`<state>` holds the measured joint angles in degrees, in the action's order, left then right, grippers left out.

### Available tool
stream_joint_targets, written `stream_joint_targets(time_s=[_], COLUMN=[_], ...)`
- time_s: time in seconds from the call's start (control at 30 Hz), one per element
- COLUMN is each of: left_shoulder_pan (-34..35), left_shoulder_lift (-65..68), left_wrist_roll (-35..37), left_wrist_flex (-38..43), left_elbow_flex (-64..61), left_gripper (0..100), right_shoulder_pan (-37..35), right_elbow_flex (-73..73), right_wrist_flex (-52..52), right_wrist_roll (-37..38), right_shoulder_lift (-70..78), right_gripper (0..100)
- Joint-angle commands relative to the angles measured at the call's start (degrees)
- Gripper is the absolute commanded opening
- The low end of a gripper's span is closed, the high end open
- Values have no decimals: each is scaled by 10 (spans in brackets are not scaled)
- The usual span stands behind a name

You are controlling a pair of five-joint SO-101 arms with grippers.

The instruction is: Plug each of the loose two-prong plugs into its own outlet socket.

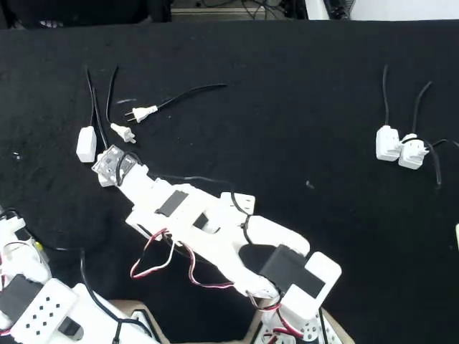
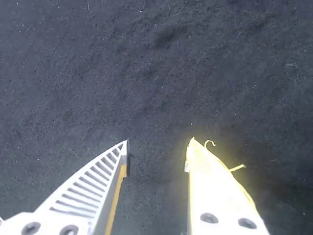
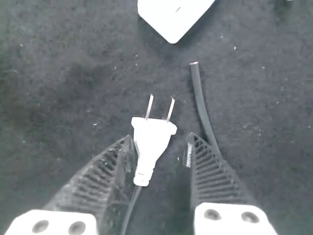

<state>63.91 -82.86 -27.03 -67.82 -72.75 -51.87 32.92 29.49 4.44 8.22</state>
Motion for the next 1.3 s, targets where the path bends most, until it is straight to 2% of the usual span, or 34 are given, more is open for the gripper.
stream_joint_targets(time_s=[0.0, 0.13, 0.37, 0.57, 0.83, 1.07, 1.27], left_shoulder_pan=[-5, -5, -5, -5, -5, -5, -5], left_shoulder_lift=[-4, -4, -4, -4, -4, -4, -4], left_wrist_roll=[-1, -1, -1, -1, -1, -1, -1], left_wrist_flex=[-4, -4, -4, -4, -4, -4, -4], left_elbow_flex=[29, 29, 29, 29, 29, 29, 29], left_gripper=[198, 198, 198, 198, 198, 198, 198], right_shoulder_pan=[11, 7, 4, -22, -23, -30, -30], right_elbow_flex=[0, -5, -51, -65, -65, -66, -68], right_wrist_flex=[-27, -31, 4, 27, 30, 30, 27], right_wrist_roll=[-22, -72, -84, -84, -84, -84, -84], right_shoulder_lift=[-34, -21, 23, 25, 25, 25, 25], right_gripper=[162, 162, 158, 9, 163, 99, 96])
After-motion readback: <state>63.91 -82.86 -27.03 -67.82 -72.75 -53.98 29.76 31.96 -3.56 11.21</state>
